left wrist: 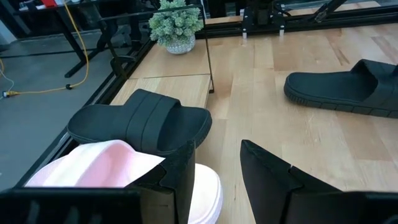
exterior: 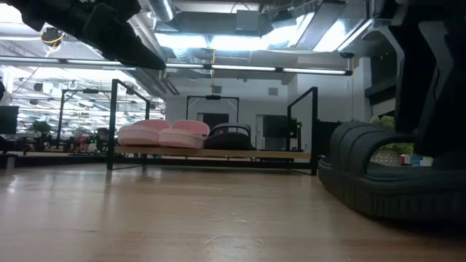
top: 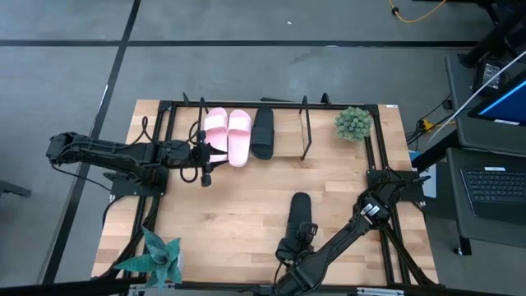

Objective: Pick and place slides into the shelf
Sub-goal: Put the black slide on the shelf

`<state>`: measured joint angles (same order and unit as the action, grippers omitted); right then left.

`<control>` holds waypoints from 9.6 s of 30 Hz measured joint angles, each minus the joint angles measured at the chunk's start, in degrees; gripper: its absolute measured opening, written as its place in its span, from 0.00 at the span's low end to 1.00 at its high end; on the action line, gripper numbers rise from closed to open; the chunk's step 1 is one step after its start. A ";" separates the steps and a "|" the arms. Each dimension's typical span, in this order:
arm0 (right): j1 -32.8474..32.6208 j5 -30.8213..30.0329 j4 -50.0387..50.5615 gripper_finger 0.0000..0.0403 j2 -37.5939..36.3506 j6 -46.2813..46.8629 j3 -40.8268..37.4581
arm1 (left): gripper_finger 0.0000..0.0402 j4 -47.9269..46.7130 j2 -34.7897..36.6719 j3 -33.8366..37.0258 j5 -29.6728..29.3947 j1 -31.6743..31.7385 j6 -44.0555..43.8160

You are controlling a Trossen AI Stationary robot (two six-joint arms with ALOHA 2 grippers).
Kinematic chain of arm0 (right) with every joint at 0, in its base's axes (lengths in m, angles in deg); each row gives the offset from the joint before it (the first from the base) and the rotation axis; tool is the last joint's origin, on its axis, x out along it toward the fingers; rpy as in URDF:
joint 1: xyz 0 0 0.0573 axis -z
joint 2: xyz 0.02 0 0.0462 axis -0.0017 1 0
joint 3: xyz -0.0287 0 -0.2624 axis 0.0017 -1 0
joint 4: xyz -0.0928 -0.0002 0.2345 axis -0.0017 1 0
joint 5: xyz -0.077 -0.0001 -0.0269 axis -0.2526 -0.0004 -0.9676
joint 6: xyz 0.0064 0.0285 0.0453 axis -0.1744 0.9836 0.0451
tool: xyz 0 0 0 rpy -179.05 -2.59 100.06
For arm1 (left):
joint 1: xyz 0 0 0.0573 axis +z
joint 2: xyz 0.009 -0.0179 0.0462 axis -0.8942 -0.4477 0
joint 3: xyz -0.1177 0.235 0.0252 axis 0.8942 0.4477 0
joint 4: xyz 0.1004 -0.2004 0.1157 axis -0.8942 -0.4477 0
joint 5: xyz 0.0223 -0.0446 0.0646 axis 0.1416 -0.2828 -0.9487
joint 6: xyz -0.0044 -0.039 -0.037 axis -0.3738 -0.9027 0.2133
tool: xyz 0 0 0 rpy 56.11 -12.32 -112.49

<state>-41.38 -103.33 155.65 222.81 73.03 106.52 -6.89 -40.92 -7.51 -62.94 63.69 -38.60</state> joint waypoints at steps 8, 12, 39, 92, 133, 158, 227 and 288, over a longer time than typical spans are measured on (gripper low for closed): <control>-0.09 -0.29 1.23 0.43 1.23 0.68 0.09 | 0.30 -0.16 0.00 0.00 0.00 0.01 0.00; -0.01 -0.26 1.28 0.43 1.23 0.86 0.09 | 0.30 -0.16 0.00 0.00 0.00 0.01 0.00; 0.02 -0.68 1.93 0.02 1.32 8.04 0.04 | 0.30 -1.56 0.00 0.00 0.00 -0.01 -0.02; 0.07 -1.10 1.75 0.19 1.10 4.24 -0.02 | 0.30 -2.74 0.00 0.00 0.00 -0.02 -0.07; 2.80 5.16 1.38 0.41 0.53 4.42 0.09 | 0.30 -3.31 0.01 -0.01 0.00 -0.01 1.44; 3.43 5.47 -0.19 0.42 0.55 4.43 0.09 | 0.30 -3.63 0.02 -0.02 0.00 0.01 1.40; -0.03 -0.35 1.30 0.42 0.09 0.16 -0.55 | 0.30 -3.61 0.02 -0.02 -0.02 -0.02 1.44; 2.96 -0.43 2.00 0.42 -0.08 0.93 -5.33 | 0.30 -6.43 0.02 -0.02 -0.02 -0.01 1.50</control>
<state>-38.42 -103.75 157.65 222.73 73.96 101.18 -13.32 -40.89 -7.53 -62.97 63.69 -37.11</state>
